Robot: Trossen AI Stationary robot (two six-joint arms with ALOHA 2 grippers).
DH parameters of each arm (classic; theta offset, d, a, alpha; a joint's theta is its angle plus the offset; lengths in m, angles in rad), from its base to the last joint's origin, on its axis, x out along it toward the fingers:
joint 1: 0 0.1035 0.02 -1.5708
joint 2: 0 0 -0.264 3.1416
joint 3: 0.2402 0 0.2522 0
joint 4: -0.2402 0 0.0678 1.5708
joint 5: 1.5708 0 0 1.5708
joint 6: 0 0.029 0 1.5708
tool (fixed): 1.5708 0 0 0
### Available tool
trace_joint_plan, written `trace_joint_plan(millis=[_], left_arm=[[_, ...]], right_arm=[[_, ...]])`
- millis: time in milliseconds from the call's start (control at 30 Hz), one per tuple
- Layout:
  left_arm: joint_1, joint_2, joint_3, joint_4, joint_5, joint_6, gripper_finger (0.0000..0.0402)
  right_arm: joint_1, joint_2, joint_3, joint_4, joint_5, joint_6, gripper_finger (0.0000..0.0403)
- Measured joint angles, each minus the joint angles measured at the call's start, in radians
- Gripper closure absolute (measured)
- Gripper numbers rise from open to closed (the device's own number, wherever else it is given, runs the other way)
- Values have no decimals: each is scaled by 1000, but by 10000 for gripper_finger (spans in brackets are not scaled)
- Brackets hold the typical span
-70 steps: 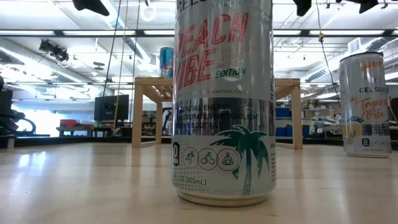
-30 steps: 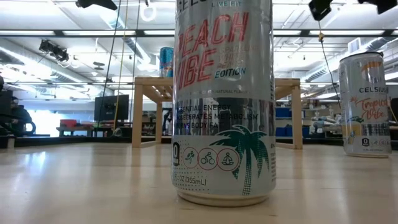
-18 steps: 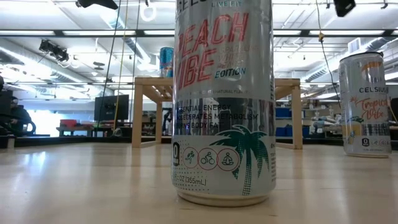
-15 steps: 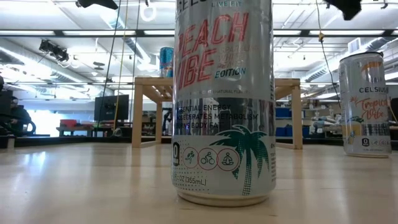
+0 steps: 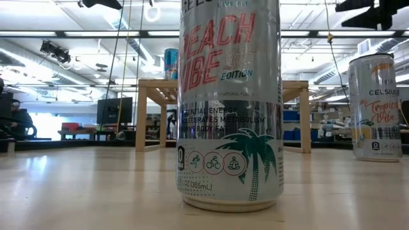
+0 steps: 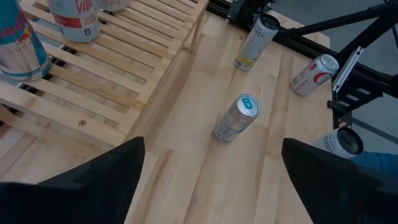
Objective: Place canned beverage on shelf
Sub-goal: Put the top white and yellow soda can on the shelf
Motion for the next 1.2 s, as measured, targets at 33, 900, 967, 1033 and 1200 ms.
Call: trace_joint_plan(millis=[33,900,967,1033,1200], left_arm=[[0,0,0,0,0,1,21],[4,0,0,-1,1,28,21],[4,0,0,-1,1,29,21],[4,0,0,-1,1,29,21],[4,0,0,-10,1,29,21]], right_arm=[[0,0,0,-10,-39,20,30],[0,-6,0,-58,35,-64,30],[0,-6,0,-7,74,-78,30],[0,-6,0,35,88,-110,30],[0,-6,0,91,-105,-125,30]])
